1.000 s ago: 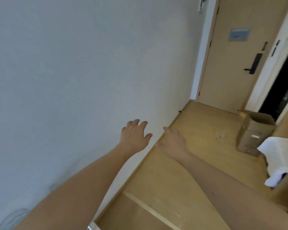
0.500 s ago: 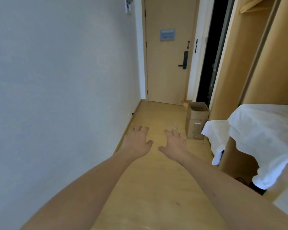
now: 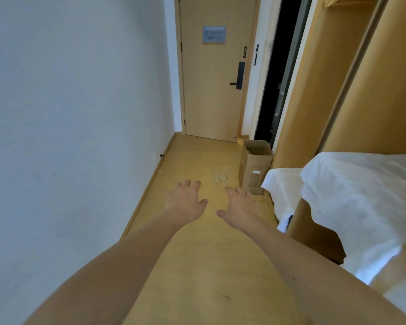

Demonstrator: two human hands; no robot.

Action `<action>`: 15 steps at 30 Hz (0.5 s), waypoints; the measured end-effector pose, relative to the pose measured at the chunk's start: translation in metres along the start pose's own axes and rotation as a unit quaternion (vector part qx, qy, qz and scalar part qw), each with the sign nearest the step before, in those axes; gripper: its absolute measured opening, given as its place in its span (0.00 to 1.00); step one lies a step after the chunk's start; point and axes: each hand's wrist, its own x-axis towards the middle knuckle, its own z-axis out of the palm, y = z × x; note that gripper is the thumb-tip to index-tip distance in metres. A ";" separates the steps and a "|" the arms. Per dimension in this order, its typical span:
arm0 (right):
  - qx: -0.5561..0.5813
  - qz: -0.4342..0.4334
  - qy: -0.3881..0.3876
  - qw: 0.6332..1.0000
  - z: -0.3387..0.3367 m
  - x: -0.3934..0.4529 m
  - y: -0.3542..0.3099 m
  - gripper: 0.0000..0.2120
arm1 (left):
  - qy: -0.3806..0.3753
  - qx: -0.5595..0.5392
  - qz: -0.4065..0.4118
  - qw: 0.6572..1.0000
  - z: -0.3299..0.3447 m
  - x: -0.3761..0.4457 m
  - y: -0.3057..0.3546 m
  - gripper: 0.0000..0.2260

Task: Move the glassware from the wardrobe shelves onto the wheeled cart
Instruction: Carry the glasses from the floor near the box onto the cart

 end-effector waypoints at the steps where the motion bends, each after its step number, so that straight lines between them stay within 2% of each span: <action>1: -0.001 0.002 -0.002 1.000 0.001 0.008 0.000 0.37 | -0.002 -0.002 0.004 1.000 0.002 0.008 -0.001 0.28; 15: 0.008 0.061 -0.009 0.998 0.025 0.183 -0.036 0.37 | -0.020 -0.010 0.053 0.998 0.009 0.195 -0.062 0.27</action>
